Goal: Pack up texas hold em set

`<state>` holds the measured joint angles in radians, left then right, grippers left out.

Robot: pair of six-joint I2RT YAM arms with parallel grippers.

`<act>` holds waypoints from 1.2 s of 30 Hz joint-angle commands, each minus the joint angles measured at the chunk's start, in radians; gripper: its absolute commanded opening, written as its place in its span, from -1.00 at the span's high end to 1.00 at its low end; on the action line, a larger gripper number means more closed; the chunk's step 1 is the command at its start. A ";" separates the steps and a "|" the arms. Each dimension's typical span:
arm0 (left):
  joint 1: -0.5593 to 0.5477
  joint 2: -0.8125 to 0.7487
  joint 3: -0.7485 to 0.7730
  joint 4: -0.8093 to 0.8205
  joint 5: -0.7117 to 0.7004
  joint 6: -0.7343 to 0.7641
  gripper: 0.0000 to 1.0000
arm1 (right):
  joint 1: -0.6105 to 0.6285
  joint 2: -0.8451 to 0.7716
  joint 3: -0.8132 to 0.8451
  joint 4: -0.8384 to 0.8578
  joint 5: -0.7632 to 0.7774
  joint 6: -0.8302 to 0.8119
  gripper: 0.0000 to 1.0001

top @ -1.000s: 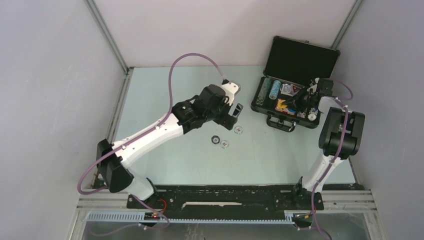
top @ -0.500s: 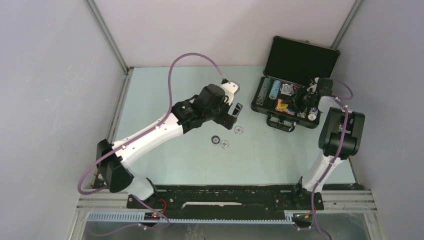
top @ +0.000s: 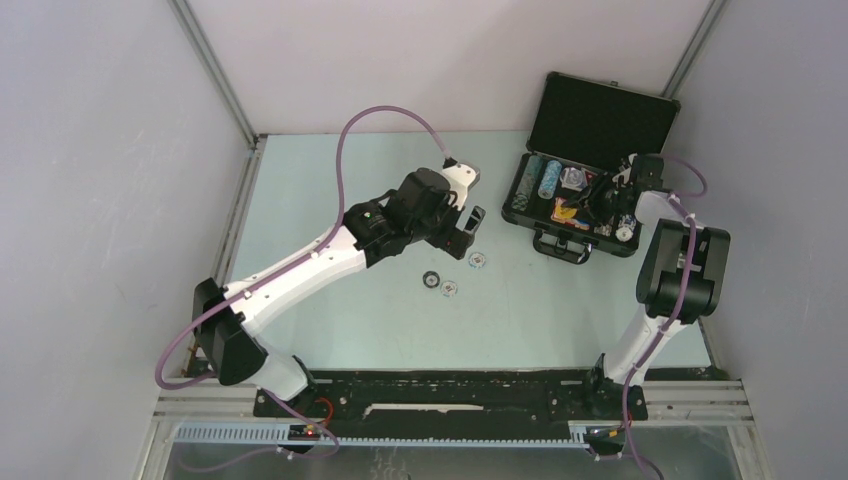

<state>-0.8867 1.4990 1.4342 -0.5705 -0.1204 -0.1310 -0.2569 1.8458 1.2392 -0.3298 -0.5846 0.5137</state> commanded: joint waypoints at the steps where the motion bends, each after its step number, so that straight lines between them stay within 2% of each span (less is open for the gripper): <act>1: 0.005 -0.026 0.029 0.014 0.011 0.006 -0.93 | 0.003 -0.050 0.026 -0.035 0.041 -0.036 -0.01; 11: 0.004 -0.025 0.031 0.013 0.017 0.005 -0.93 | 0.011 -0.054 0.028 -0.008 0.032 -0.019 -0.02; 23: 0.004 -0.022 0.030 0.010 0.027 0.005 -0.94 | 0.024 -0.050 0.115 -0.084 0.072 -0.035 -0.03; 36: 0.004 -0.019 0.033 0.010 0.038 0.002 -0.94 | 0.007 -0.095 0.115 -0.146 0.151 -0.066 -0.02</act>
<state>-0.8867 1.4990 1.4342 -0.5709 -0.0971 -0.1314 -0.2417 1.8084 1.3212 -0.4492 -0.4740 0.4850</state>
